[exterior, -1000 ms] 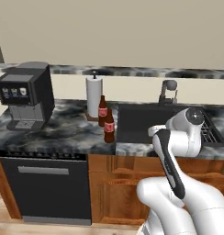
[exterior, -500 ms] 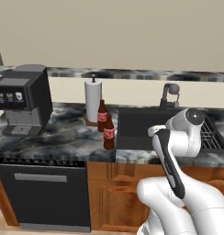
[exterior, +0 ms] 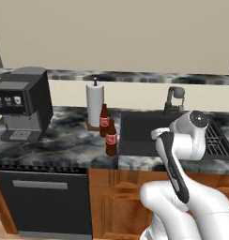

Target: Place the large bottle from the dining counter next to the other large bottle outside the sink, and place the small bottle from the dining counter next to the other small bottle inside the sink.

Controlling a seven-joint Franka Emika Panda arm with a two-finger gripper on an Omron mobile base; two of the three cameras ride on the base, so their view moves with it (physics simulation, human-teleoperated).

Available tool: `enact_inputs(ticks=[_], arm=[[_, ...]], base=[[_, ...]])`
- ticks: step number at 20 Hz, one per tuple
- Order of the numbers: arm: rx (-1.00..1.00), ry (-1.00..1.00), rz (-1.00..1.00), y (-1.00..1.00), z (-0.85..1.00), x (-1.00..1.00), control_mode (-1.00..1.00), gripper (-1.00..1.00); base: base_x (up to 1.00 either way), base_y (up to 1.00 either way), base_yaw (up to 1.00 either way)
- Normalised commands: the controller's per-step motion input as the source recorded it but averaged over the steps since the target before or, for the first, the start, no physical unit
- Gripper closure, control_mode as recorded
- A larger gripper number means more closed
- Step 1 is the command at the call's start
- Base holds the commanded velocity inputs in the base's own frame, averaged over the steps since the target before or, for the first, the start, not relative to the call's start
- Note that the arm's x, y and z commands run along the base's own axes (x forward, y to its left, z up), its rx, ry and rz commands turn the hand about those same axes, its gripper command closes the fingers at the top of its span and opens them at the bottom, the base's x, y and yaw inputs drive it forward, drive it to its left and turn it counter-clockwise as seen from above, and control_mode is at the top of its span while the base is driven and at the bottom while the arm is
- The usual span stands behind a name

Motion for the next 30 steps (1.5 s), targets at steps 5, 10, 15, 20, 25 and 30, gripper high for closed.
enact_inputs(ticks=[5,10,15,20,25,30], arm=[[0.00,0.00,0.00,0.00,0.00,0.00,1.00,1.00],[0.00,0.00,0.00,0.00,0.00,0.00,1.00,1.00],[0.00,0.00,0.00,0.00,0.00,0.00,1.00,1.00],[0.00,0.00,0.00,0.00,0.00,0.00,1.00,1.00],[0.00,0.00,0.00,0.00,0.00,0.00,1.00,1.00],[0.00,0.00,0.00,0.00,0.00,0.00,1.00,1.00]], base=[[0.25,0.00,0.00],[0.24,0.00,0.00],[0.28,-0.01,0.00],[0.27,0.00,0.00],[0.27,-0.01,0.00],[0.14,0.00,0.00]])
